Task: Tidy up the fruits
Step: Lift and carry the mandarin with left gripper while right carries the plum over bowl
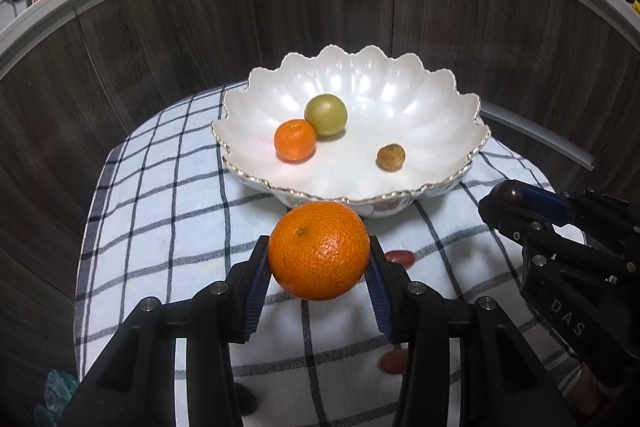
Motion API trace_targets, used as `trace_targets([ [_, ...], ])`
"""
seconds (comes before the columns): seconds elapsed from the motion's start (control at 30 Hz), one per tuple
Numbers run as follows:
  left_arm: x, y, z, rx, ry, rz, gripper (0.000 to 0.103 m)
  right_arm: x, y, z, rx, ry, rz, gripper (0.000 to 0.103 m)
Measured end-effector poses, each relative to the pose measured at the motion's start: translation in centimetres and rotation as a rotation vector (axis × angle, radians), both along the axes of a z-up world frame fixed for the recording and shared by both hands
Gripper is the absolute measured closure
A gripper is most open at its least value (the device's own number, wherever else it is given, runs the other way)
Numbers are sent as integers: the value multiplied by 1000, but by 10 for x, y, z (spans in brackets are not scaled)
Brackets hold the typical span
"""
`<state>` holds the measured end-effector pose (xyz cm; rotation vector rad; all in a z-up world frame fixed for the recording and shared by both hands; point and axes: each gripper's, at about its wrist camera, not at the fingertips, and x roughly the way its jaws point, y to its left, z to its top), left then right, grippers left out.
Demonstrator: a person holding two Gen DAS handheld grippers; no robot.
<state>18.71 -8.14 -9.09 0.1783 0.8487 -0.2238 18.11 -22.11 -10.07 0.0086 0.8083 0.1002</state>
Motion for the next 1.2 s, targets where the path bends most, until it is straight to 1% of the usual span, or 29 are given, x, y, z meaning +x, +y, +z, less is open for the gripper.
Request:
trace_targets([
  [0.13,5,-3,8,-2,-14,1,58,3,-4,7,1,-13,-9,77],
  [0.43,18,-11,18,-23,-16,-5,58,14,-16,22,-9,-41,-32,77],
  [0.77,43,-16,27,-34,-21,1,58,38,-26,36,-20,-69,-48,77],
  [1.2,71,-21,19,-46,7,9,58,72,-33,41,-27,-84,-49,77],
])
